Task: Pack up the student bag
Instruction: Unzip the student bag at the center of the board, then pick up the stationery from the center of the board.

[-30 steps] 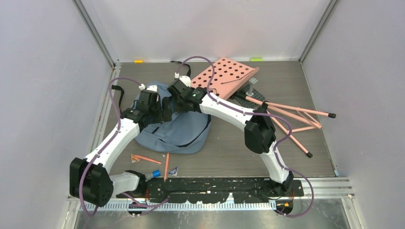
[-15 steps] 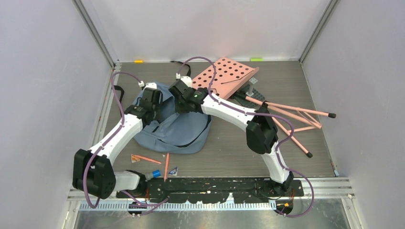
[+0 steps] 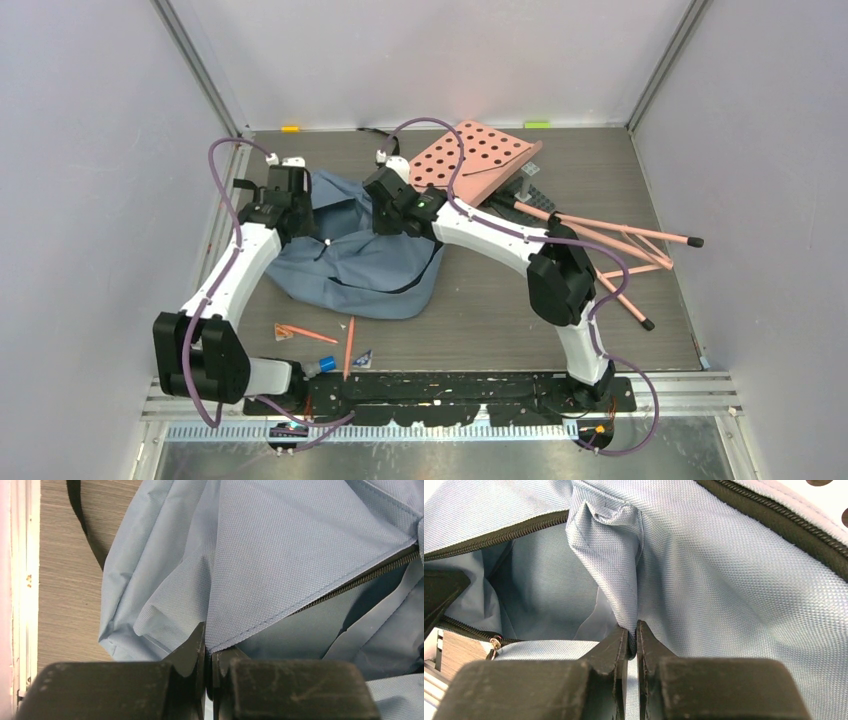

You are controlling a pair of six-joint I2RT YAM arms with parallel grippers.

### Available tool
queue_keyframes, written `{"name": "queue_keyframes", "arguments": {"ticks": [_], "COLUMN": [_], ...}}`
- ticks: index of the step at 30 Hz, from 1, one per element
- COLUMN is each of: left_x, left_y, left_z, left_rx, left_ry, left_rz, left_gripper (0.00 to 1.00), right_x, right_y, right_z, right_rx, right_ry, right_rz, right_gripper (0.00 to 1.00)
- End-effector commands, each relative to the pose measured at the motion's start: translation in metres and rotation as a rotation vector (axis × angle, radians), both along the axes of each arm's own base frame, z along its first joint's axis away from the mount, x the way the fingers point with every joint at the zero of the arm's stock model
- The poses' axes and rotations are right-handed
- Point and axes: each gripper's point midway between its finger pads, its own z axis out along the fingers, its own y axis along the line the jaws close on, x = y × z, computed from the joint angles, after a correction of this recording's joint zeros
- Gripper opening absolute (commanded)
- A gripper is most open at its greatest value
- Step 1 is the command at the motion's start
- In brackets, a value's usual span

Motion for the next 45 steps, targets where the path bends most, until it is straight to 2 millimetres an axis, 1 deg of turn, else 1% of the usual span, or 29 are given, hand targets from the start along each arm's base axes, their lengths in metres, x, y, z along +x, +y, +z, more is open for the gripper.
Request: {"name": "queue_keyframes", "arguments": {"ticks": [1,4,7,8,9,10,11,12,14,15,16,17,18,19,20,21,22,23,24,25,26,28,31,34,37,39,43,44,45], "left_x": [0.011,0.013,0.012,0.012,0.011,0.012,0.011,0.011,0.008,0.007,0.006,0.004,0.001,-0.002,-0.006,-0.010,-0.015,-0.020,-0.026,-0.031,-0.037,-0.050,-0.072,-0.094,-0.109,-0.116,-0.125,-0.126,-0.125], "left_y": [0.031,0.004,-0.015,-0.019,-0.023,-0.025,-0.030,-0.032,-0.035,-0.036,-0.036,-0.037,-0.038,-0.040,-0.041,-0.042,-0.043,-0.043,-0.042,-0.042,-0.042,-0.043,-0.043,-0.038,-0.038,-0.042,-0.047,-0.049,-0.049], "left_z": [0.022,0.016,0.014,0.014,0.013,0.013,0.014,0.016,0.020,0.022,0.027,0.030,0.032,0.035,0.036,0.038,0.040,0.041,0.041,0.043,0.044,0.047,0.047,0.041,0.041,0.043,0.033,0.030,0.028], "left_rx": [0.085,-0.043,-0.154,-0.183,-0.207,-0.218,-0.245,-0.258,-0.275,-0.280,-0.285,-0.291,-0.299,-0.309,-0.319,-0.329,-0.341,-0.349,-0.356,-0.364,-0.373,-0.398,-0.417,-0.402,-0.405,-0.412,-0.430,-0.435,-0.433], "left_ry": [-0.048,-0.056,-0.054,-0.054,-0.052,-0.051,-0.049,-0.050,-0.044,-0.045,-0.050,-0.049,-0.047,-0.047,-0.043,-0.037,-0.037,-0.035,-0.031,-0.032,-0.035,-0.036,-0.029,0.004,0.014,0.007,0.011,0.006,-0.005], "left_rz": [0.016,-0.062,-0.077,-0.082,-0.080,-0.076,-0.089,-0.090,-0.094,-0.096,-0.098,-0.098,-0.098,-0.100,-0.100,-0.095,-0.087,-0.076,-0.064,-0.051,-0.036,-0.018,-0.006,0.022,0.020,-0.019,-0.057,-0.069,-0.083], "left_gripper": [0.02,0.02,0.02,0.02,0.02,0.03,0.05,0.10,0.20,0.26,0.34,0.45,0.52,0.56,0.64,0.67,0.73,0.76,0.79,0.82,0.84,0.88,0.92,0.94,0.96,0.97,0.98,0.98,0.99], "right_x": [0.032,0.028,0.021,0.015,0.012,0.004,0.001,-0.005,-0.018,-0.024,-0.034,-0.042,-0.052,-0.060,-0.071,-0.079,-0.089,-0.099,-0.105,-0.117,-0.122,-0.143,-0.179,-0.204,-0.234,-0.247,-0.247,-0.247,-0.245], "right_y": [-0.071,-0.046,-0.023,-0.013,-0.008,0.000,0.002,0.006,0.005,0.005,0.003,0.002,0.000,-0.002,-0.005,-0.007,-0.008,-0.009,-0.010,-0.011,-0.008,-0.006,0.008,0.022,0.036,0.042,0.047,0.046,0.050], "right_z": [0.021,0.029,0.042,0.048,0.052,0.059,0.066,0.069,0.089,0.089,0.105,0.103,0.118,0.116,0.128,0.123,0.131,0.123,0.130,0.125,0.127,0.111,0.109,0.099,0.075,0.053,0.005,-0.013,-0.016], "right_rx": [-0.124,-0.024,0.051,0.086,0.091,0.125,0.135,0.153,0.175,0.174,0.185,0.183,0.187,0.182,0.179,0.170,0.171,0.167,0.179,0.183,0.194,0.188,0.198,0.221,0.190,0.132,0.009,-0.023,-0.028], "right_ry": [-0.064,-0.056,-0.059,-0.048,-0.056,-0.044,-0.055,-0.049,-0.087,-0.091,-0.128,-0.127,-0.168,-0.167,-0.202,-0.197,-0.221,-0.205,-0.226,-0.218,-0.241,-0.248,-0.308,-0.337,-0.344,-0.346,-0.364,-0.354,-0.378], "right_rz": [-0.136,-0.046,0.076,0.139,0.180,0.240,0.273,0.310,0.383,0.407,0.451,0.479,0.518,0.545,0.583,0.607,0.636,0.664,0.680,0.710,0.731,0.792,0.904,0.972,1.041,1.076,1.073,1.071,1.065], "right_gripper": [0.00,0.01,0.02,0.05,0.16,0.21,0.31,0.34,0.51,0.54,0.60,0.62,0.65,0.66,0.68,0.69,0.70,0.70,0.70,0.70,0.70,0.70,0.70,0.70,0.70,0.68,0.67,0.67,0.67]}}
